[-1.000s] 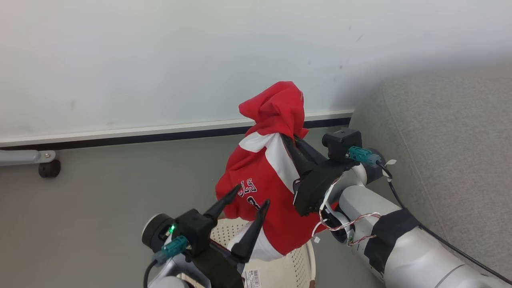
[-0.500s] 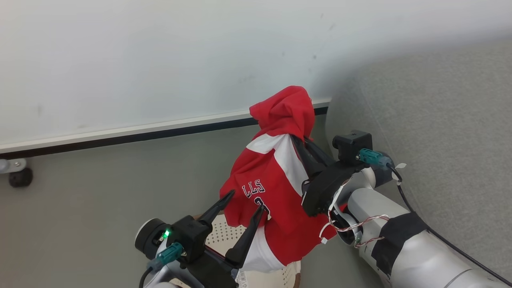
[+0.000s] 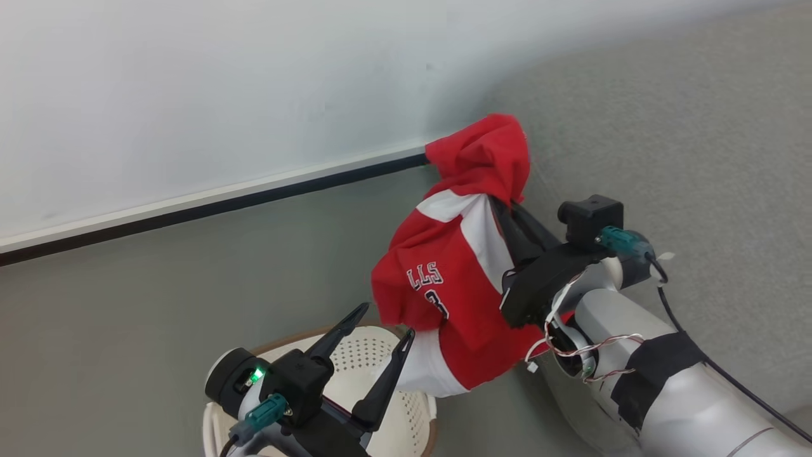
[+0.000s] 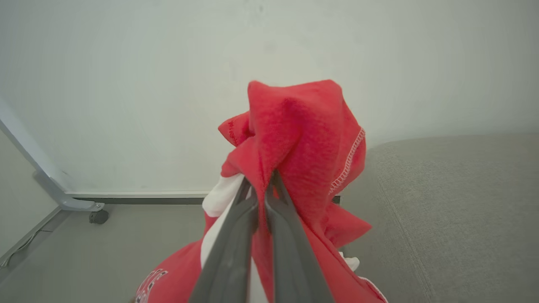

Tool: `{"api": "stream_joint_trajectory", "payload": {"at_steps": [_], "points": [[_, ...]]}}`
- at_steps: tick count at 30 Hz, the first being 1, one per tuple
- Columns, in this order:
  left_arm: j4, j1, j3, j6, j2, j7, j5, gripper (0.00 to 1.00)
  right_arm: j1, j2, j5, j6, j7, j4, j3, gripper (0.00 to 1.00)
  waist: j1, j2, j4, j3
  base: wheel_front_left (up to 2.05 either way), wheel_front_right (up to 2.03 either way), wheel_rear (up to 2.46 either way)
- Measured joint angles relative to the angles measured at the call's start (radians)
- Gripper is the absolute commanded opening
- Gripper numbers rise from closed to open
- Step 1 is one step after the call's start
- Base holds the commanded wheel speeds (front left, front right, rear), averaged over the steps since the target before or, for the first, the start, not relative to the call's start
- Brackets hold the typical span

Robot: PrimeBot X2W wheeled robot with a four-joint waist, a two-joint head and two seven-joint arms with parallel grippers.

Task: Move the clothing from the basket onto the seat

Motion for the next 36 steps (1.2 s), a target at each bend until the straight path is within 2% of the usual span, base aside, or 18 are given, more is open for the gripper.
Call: {"api": "stream_joint_trajectory", "payload": {"at_steps": [13, 19, 27, 36], "points": [[-0.032, -0.002, -0.005, -0.001, 0.020, 0.028, 0.014, 1.00, 0.021, -0.038, -0.018, -0.026, 0.000, -0.053, -0.085, 0.00, 0.0000, 0.0000, -0.123, 0.054, 0.00, 0.00, 0.00], [-0.042, -0.015, -0.017, -0.002, 0.025, 0.051, 0.021, 1.00, 0.020, -0.075, -0.023, -0.034, 0.000, -0.069, -0.133, 0.00, 0.0000, 0.0000, -0.166, 0.082, 0.00, 0.00, 0.00], [-0.066, -0.056, -0.038, -0.014, 0.024, 0.072, 0.031, 1.00, -0.044, -0.142, -0.027, -0.042, 0.000, -0.068, -0.216, 0.00, -0.0001, 0.0000, -0.177, 0.131, 0.00, 0.00, 0.00], [-0.092, -0.095, -0.042, -0.021, 0.035, 0.093, 0.039, 1.00, -0.185, -0.218, -0.044, -0.048, 0.000, -0.039, -0.306, 0.00, -0.0001, 0.0000, -0.146, 0.188, 0.00, 0.00, 0.00]]}}
